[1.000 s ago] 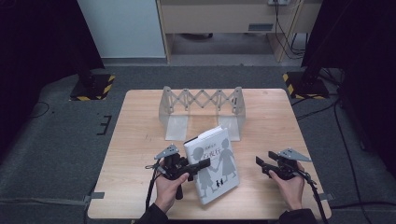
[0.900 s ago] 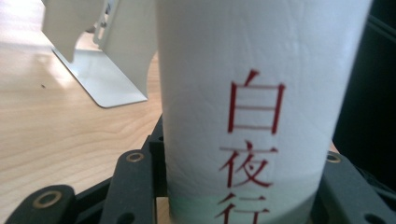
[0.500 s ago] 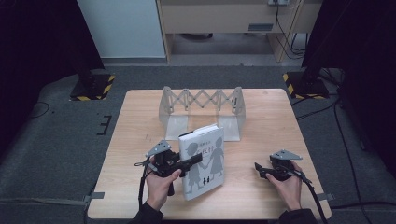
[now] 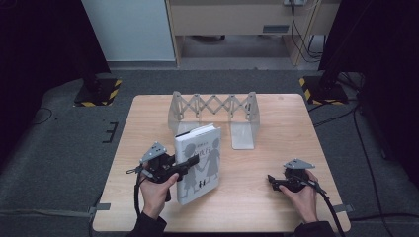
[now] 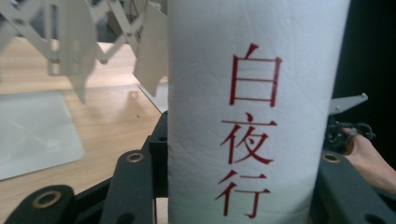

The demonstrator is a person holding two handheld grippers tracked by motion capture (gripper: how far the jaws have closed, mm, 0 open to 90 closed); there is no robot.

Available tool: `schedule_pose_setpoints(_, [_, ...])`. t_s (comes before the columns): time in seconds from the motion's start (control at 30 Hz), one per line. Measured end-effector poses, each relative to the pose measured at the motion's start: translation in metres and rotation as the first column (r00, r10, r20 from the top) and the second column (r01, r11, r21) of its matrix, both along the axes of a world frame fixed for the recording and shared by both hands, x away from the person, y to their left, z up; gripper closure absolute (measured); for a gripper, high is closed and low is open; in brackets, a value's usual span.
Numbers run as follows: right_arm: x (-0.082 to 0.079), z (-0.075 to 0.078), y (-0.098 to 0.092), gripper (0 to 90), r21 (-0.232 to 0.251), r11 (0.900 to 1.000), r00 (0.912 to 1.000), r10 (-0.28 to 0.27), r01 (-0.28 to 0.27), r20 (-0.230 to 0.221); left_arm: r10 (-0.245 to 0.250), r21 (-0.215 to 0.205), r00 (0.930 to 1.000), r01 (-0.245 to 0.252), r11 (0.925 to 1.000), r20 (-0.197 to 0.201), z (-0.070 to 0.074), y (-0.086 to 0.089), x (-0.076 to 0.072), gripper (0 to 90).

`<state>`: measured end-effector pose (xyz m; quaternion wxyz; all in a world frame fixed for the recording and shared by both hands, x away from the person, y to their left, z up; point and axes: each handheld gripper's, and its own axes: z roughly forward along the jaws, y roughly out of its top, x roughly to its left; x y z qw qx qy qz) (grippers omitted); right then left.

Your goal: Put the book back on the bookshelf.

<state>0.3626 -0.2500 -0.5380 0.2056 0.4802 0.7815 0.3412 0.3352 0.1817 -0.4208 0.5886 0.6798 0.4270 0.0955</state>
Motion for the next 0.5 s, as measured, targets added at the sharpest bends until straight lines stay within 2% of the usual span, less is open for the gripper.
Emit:
schedule_pose_setpoints(0.07, [0.0, 0.0, 0.0, 14.3, 0.002, 1.0, 1.0, -0.001, 0.001, -0.002, 0.008, 0.003, 1.0, -0.008, 1.0, 0.006, 0.002, 0.003, 0.0, 52.4])
schedule_pose_setpoints(0.17, [0.0, 0.0, 0.0, 12.6, 0.0, 1.0, 1.0, 0.004, -0.004, -0.006, 0.055, 0.009, 0.9982, -0.055, 0.9984, 0.026, 0.01, 0.016, -0.001, 52.4])
schedule_pose_setpoints(0.37, [0.002, 0.0, 0.0, 7.8, -0.009, 1.0, 0.9997, 0.017, -0.017, -0.015, 0.103, 0.002, 0.9942, -0.103, 0.9946, 0.03, 0.014, 0.033, 0.001, 52.4])
schedule_pose_setpoints(0.47, [0.002, -0.001, 0.001, 7.5, -0.011, 1.0, 0.9997, 0.02, -0.02, -0.015, 0.13, 0.019, 0.9908, -0.131, 0.9912, 0.036, 0.017, 0.041, 0.002, 52.4])
schedule_pose_setpoints(0.5, [0.002, -0.001, 0.001, 7.3, -0.011, 1.0, 0.9997, 0.021, -0.021, -0.016, 0.151, 0.041, 0.9874, -0.153, 0.9874, 0.048, 0.02, 0.044, 0.004, 52.4])
